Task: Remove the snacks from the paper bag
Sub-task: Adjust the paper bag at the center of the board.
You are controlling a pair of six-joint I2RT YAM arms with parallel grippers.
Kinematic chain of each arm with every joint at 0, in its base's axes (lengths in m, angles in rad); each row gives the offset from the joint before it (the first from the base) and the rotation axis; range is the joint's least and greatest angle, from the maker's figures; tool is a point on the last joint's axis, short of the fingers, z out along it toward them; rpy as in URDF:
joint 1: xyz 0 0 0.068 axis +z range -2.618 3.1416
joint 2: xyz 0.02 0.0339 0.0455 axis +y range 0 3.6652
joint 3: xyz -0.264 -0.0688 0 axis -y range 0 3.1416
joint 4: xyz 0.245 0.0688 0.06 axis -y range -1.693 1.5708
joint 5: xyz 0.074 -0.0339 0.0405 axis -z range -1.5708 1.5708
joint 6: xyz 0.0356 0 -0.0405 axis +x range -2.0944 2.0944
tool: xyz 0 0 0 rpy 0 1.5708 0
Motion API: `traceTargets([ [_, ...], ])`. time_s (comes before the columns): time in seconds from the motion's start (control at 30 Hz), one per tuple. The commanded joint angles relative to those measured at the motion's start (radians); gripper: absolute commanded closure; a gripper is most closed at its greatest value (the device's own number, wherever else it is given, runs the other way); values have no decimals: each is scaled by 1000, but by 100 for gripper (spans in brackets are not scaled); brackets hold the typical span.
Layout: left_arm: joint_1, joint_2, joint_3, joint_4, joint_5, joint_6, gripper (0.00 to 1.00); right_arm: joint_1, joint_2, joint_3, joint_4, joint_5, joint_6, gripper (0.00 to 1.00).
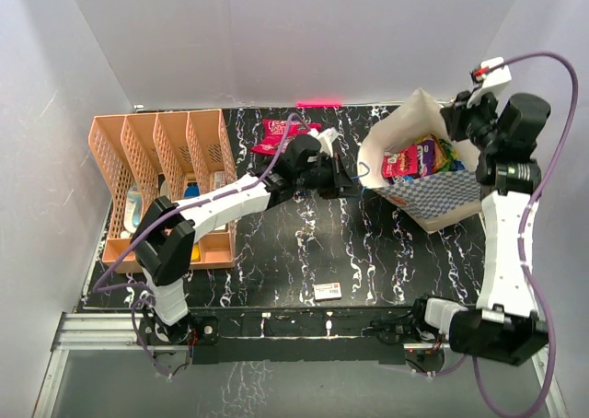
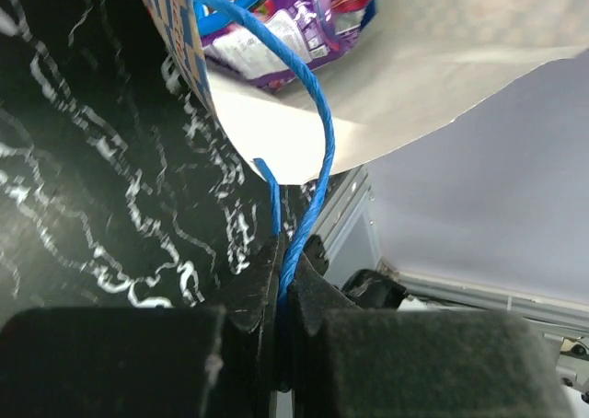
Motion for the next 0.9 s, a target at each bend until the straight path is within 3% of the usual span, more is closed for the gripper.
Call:
traceTargets([
  [0.0, -4, -139, -103, 21, 56, -14, 100, 7, -140, -119, 246, -309, 253, 92],
  [0.2, -38, -277, -244, -4, 56, 53, 97, 7, -123, -165, 271, -595, 526, 92],
  [0.27, -53, -321, -282, -20, 51, 89, 89, 7, -137, -187, 239, -646, 547, 92],
  [0.37, -65, -403, -352, -77, -11, 159, 69, 21, -197, -261, 230, -661, 562, 92],
  [0.5, -65, -526, -418, -165, -141, 264, 47, 31, -274, -375, 318, -739, 689, 92],
  [0.6, -65, -598, -413, -234, -212, 349, 31, 80, -342, -458, 380, -715, 804, 92],
  [0.73, -64, -658, -390, -308, -317, 431, 20, 130, -446, -565, 532, -680, 1003, 92],
  [0.87, -64, -679, -379, -272, -287, 471, 15, 149, -489, -585, 468, -680, 1015, 92],
])
